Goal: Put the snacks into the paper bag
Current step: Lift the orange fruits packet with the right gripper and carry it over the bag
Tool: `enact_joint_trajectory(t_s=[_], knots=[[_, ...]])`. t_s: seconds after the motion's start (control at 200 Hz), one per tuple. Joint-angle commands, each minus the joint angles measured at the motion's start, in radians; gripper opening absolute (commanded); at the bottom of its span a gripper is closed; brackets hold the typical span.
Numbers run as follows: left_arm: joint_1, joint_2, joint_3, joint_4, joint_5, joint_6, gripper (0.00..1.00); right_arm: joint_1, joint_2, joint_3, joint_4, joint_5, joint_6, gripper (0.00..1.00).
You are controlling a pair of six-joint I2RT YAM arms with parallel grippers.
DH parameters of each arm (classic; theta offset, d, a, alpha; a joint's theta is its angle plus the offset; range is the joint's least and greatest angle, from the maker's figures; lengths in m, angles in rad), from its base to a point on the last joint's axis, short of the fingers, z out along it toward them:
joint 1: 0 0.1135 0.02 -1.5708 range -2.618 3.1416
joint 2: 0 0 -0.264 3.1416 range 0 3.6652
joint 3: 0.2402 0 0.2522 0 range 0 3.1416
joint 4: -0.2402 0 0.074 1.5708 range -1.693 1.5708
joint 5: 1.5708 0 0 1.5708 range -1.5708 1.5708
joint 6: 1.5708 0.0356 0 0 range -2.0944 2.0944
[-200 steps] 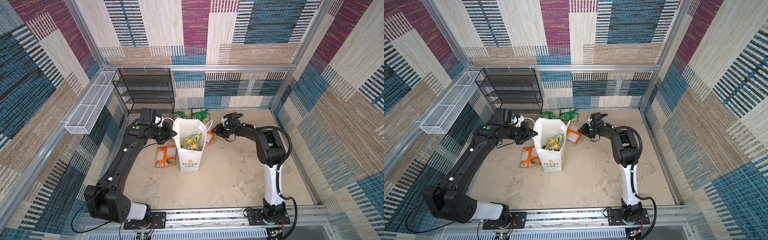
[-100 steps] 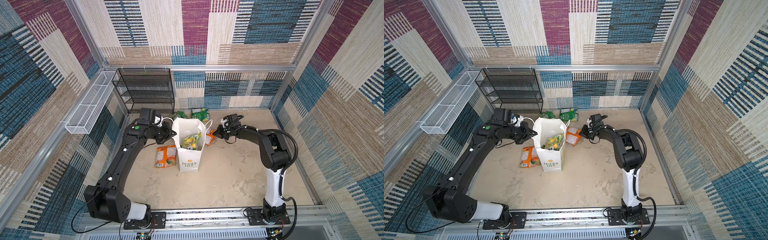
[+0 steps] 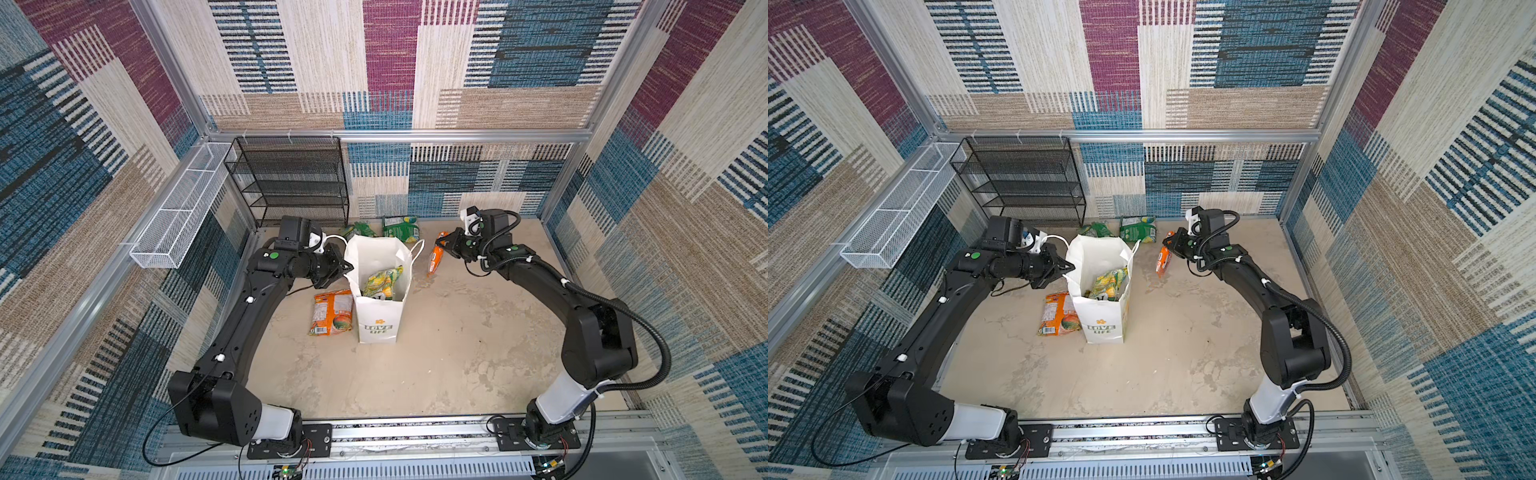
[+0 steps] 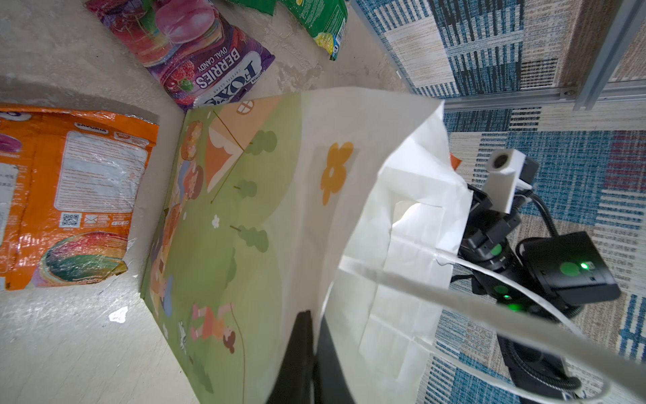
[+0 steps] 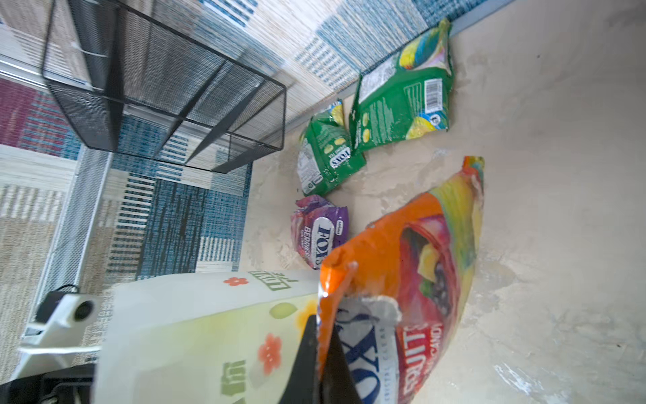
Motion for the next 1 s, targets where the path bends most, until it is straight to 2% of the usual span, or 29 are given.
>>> enact_joint_trajectory(t_s=[0.0,0.155,0.446,0.816,0.992], knots=[[0.002,-0.006,0.005,0.050,0.019,-0.011,0.00,-0.002,-0.076,-0.004,0.037,0.021,0.035,0.00],[0.002,-0.006,0.005,0.049,0.027,-0.012,0.00,0.003,-0.198,0.017,0.024,0.060,0.047,0.00],[0.002,-0.012,0.001,0.054,0.029,-0.016,0.00,0.046,-0.304,0.208,-0.103,0.131,-0.008,0.00],[0.002,-0.008,-0.001,0.054,0.024,-0.017,0.00,0.103,-0.308,0.438,-0.188,0.123,-0.049,0.00],[0.002,-0.008,0.000,0.054,0.023,-0.017,0.00,0.194,-0.266,0.550,-0.235,0.141,-0.084,0.00]])
